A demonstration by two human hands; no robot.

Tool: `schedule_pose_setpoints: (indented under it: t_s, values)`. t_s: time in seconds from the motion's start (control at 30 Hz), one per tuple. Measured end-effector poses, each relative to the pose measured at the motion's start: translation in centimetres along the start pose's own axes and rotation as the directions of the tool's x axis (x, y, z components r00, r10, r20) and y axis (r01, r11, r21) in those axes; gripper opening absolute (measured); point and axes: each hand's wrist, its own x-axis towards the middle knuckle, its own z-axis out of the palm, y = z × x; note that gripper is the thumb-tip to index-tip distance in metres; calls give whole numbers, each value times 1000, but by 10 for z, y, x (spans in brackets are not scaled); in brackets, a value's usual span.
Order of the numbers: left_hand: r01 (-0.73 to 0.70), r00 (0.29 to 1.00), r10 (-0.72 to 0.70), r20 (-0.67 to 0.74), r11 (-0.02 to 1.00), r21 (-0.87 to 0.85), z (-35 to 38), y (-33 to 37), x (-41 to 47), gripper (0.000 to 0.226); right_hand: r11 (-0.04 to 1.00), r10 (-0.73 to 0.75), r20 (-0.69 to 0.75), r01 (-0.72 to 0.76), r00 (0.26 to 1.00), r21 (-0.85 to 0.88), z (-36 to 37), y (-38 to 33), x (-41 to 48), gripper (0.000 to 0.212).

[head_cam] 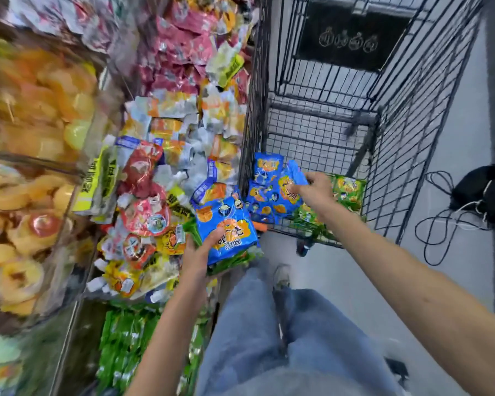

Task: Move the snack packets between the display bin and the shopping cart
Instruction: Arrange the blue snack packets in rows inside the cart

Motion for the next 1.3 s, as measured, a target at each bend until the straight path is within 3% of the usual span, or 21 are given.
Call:
schedule_pose_setpoints:
  t_s: [0.07,0.17,0.27,0.37,0.47,0.53,0.57,0.63,0.7,0.77,0.87,1.0,1.13,1.2,1.3]
  values:
    - [44,999,-43,-18,999,23,-1,8,13,75,979,-13,65,26,998,-202,22,3,28,22]
    - [60,998,-59,-21,995,79,-3,17,30,84,940,46,187,21,981,-340,51,19,63,18]
    - [67,998,-67,1,994,88,-3,25,44,76,954,136,125,-95,983,-284,69,33,78,44]
    - [65,997,-71,37,988,137,1,30,49,92,923,56,39,-37,998,-383,76,40,81,51]
    - [88,993,-99,61,983,162,7,33,53,111,797,-63,75,95,995,-597,76,39,76,50]
    - [83,993,-96,74,982,167,13,34,56,110,642,-97,119,154,988,-751,75,31,70,56]
    - [73,993,-87,80,984,164,16,34,56,105,630,-118,105,156,987,-761,75,25,66,57]
    - [53,993,-68,91,986,159,21,35,56,94,779,-168,-14,124,986,-615,71,8,52,50]
    - [42,994,-56,95,988,147,27,34,55,92,977,-112,-62,98,992,-190,61,-11,29,31]
    - [36,994,-48,96,991,125,34,33,53,88,973,-3,137,-28,991,227,45,-25,-3,25]
    - [27,993,-39,112,994,111,44,32,48,86,962,-70,423,-51,903,269,28,-26,-44,7]
    - [25,998,-33,46,984,175,50,30,45,119,956,-48,459,-92,887,277,17,-21,-51,25]
    - [-8,999,16,-49,985,171,52,28,42,119,905,-11,552,-227,834,361,4,-24,-40,35]
    - [-13,994,33,-104,983,184,54,29,42,111,885,13,517,-250,856,392,1,-23,-22,29]
    - [0,984,32,-178,984,176,51,28,49,98,784,182,330,-339,926,521,1,-18,21,7]
